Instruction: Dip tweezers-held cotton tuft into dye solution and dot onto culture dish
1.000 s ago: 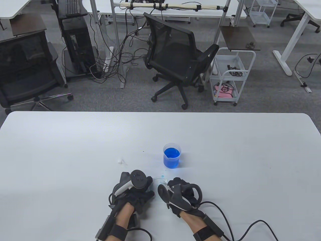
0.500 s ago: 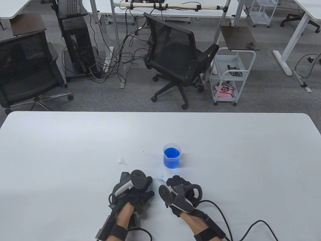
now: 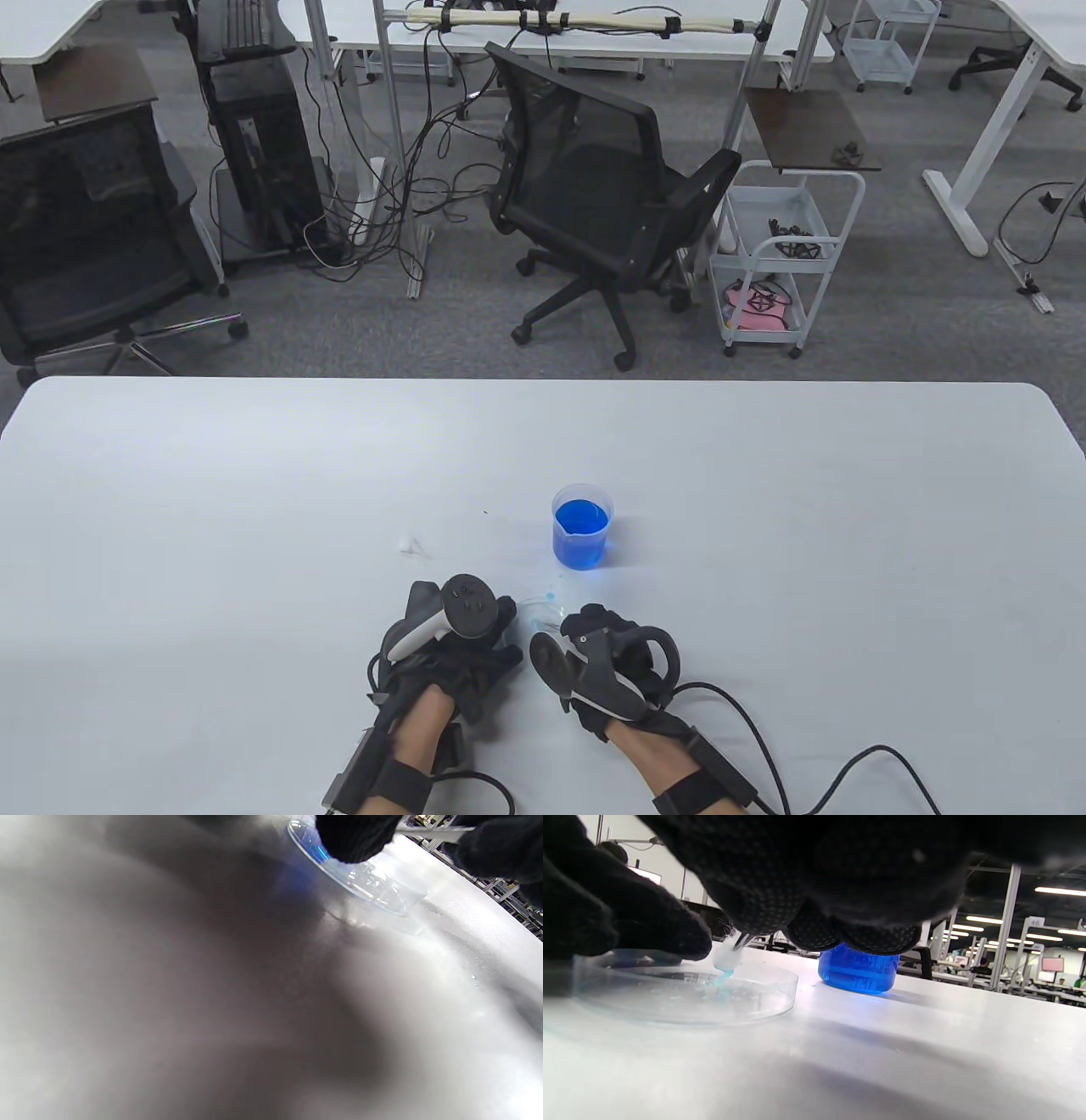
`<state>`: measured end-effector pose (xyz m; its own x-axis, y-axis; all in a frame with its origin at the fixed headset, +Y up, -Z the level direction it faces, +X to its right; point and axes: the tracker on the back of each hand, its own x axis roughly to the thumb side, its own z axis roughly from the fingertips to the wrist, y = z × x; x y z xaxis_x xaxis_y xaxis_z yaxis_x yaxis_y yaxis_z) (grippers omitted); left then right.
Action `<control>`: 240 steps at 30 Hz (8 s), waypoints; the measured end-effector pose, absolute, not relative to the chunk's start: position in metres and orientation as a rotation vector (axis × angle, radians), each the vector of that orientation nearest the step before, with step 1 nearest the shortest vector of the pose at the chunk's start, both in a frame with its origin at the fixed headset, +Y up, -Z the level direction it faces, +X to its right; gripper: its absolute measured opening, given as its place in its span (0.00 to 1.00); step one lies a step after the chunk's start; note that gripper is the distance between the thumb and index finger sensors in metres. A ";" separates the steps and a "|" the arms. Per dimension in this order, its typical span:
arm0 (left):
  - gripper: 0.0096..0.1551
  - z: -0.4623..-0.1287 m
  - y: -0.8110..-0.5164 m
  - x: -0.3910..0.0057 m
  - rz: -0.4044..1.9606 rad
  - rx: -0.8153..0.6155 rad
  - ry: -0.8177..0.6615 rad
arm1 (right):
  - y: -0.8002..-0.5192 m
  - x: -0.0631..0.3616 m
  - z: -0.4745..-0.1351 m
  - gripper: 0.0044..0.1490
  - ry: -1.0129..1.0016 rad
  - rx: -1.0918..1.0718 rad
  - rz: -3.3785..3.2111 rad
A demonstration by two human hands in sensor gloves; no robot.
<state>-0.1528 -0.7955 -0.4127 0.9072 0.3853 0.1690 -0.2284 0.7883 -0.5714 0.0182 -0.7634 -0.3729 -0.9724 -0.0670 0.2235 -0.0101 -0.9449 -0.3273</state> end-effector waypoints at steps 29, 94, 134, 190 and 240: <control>0.41 -0.413 -0.795 -0.153 0.337 -0.576 -0.281 | -0.762 0.013 -0.360 0.25 0.520 -0.452 -3.032; 0.41 -0.413 -0.795 -0.155 0.339 -0.582 -0.279 | -0.771 0.026 -0.363 0.25 0.375 -0.401 -3.051; 0.41 -0.413 -0.795 -0.153 0.334 -0.582 -0.280 | -0.763 0.028 -0.378 0.25 0.448 -0.329 -3.092; 0.41 -0.413 -0.795 -0.154 0.340 -0.580 -0.273 | -0.763 0.043 -0.367 0.25 0.374 -0.281 -3.111; 0.41 -0.412 -0.795 -0.154 0.347 -0.577 -0.279 | -0.752 0.030 -0.370 0.25 0.526 -0.333 -3.138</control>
